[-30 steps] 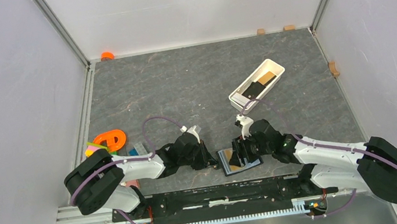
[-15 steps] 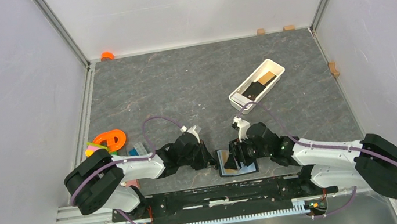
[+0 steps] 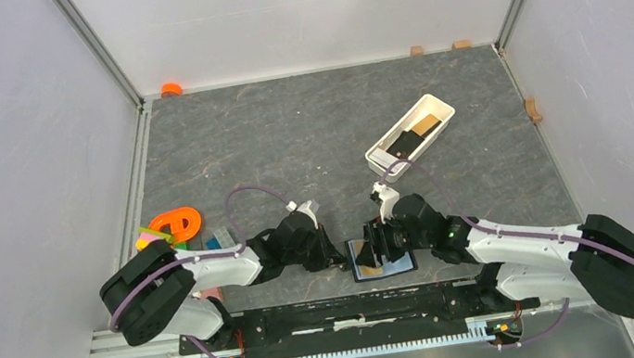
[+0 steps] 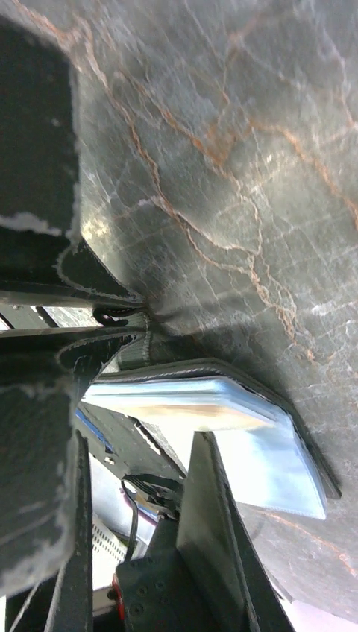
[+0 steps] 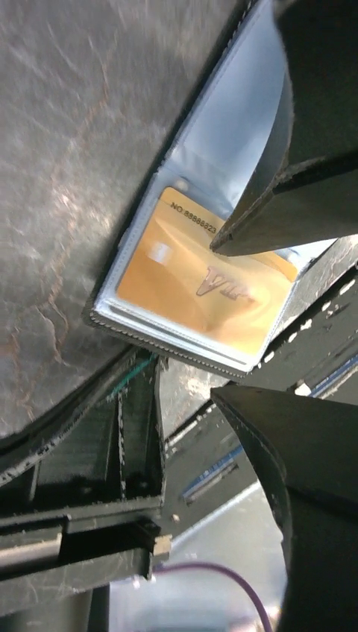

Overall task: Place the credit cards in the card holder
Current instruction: Insert the credit card into the card holder, then move the card holder to the center of the board.

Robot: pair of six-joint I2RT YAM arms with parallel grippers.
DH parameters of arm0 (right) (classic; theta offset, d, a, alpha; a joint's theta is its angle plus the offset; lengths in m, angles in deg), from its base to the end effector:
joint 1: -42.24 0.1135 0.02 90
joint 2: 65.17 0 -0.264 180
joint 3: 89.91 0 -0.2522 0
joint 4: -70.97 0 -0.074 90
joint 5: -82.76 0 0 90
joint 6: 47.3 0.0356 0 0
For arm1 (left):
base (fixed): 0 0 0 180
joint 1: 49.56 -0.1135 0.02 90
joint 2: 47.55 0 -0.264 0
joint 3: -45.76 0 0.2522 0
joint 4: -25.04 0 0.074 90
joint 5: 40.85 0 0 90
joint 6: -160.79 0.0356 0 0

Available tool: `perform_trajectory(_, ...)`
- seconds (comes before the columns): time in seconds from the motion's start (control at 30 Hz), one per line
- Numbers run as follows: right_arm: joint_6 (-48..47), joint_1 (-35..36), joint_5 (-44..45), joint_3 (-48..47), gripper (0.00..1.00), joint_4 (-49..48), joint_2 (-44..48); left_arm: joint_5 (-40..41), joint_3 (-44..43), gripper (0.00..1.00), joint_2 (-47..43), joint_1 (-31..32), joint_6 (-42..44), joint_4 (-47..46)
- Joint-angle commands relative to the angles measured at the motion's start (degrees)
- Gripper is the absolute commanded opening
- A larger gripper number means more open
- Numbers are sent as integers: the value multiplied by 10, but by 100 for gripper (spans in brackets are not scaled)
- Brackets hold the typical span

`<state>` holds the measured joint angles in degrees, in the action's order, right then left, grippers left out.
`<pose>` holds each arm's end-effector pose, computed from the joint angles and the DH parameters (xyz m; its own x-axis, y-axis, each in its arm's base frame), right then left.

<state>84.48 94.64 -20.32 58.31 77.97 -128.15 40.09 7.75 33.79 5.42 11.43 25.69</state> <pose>0.1164 0.1643 0.1508 -0.8679 -0.0633 -0.4928 -0.4050 0.6646 0.6280 0.1344 -0.2016 0.1256 -0.9549 -0.1179 -0.2726 0.1024 0.7308 -0.6748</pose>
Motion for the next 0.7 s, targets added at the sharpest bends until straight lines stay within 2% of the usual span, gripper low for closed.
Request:
perform_trajectory(0.0,-99,2,112,-104,73,140,17,27,-6,2,-43,-25,32,63)
perform_trajectory(0.13,-200,-14,241,-204,84,259,11,30,-8,2,-99,-71,67,126)
perform_trajectory(0.23,-265,-49,284,-256,94,293,0,26,-16,2,-135,-103,97,178)
perform_trajectory(0.33,-322,-107,285,-299,98,294,-26,22,-33,2,-161,-133,131,221)
perform_trajectory(0.47,-395,-177,234,-351,98,272,-89,17,-44,2,-164,-175,168,253)
perform_trajectory(0.67,-499,-242,176,-444,98,288,-233,1,-48,2,-151,-235,187,236)
